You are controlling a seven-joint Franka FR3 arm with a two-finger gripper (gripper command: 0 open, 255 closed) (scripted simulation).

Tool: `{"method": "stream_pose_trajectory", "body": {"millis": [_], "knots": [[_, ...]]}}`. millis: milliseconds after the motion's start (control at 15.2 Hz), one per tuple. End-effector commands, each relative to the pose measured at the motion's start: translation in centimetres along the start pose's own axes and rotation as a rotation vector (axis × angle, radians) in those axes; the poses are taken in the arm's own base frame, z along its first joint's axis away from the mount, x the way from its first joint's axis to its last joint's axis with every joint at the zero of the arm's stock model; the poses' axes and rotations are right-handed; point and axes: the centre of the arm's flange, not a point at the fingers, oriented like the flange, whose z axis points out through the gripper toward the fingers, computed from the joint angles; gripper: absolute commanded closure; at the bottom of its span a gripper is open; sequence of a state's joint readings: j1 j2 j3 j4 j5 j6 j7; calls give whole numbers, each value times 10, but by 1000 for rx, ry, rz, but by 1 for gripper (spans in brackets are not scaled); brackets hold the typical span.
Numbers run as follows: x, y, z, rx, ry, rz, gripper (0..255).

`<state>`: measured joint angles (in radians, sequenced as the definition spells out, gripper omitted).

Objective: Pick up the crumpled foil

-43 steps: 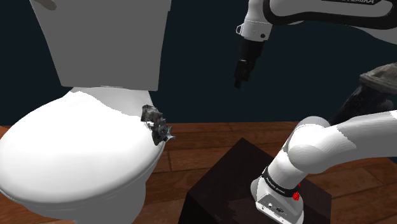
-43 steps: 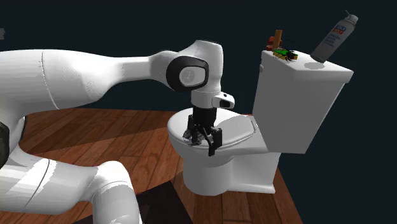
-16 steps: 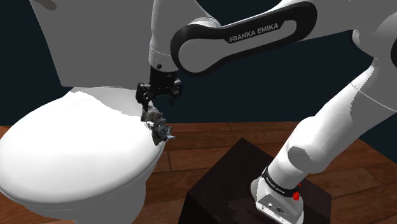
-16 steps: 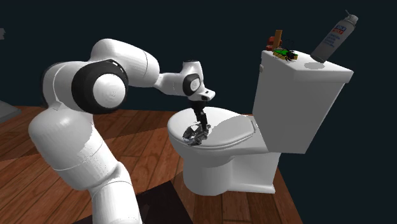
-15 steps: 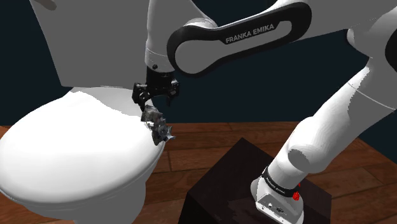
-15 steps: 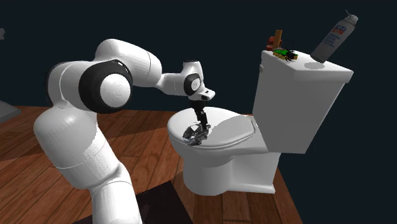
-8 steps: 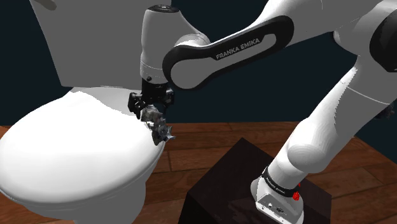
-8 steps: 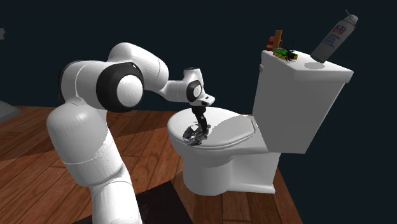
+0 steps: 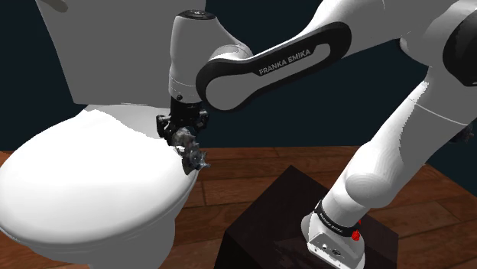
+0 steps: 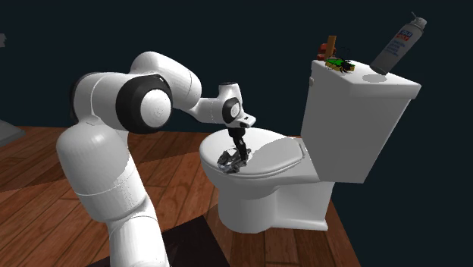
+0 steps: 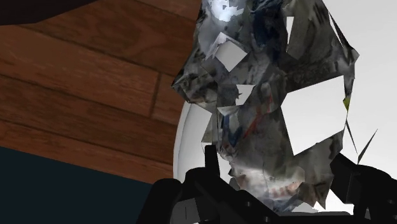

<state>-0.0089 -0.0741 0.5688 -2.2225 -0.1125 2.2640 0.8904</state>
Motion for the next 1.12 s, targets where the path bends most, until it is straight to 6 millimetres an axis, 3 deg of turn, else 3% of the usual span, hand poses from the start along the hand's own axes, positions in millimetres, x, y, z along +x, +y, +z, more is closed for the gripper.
{"method": "stream_pose_trajectory", "body": {"millis": [0, 198, 1056], "knots": [[0, 1, 1, -2, -2, 1, 255], [0, 1, 2, -2, -2, 2, 255], [12, 1, -66, -2, -2, 2, 255]]}}
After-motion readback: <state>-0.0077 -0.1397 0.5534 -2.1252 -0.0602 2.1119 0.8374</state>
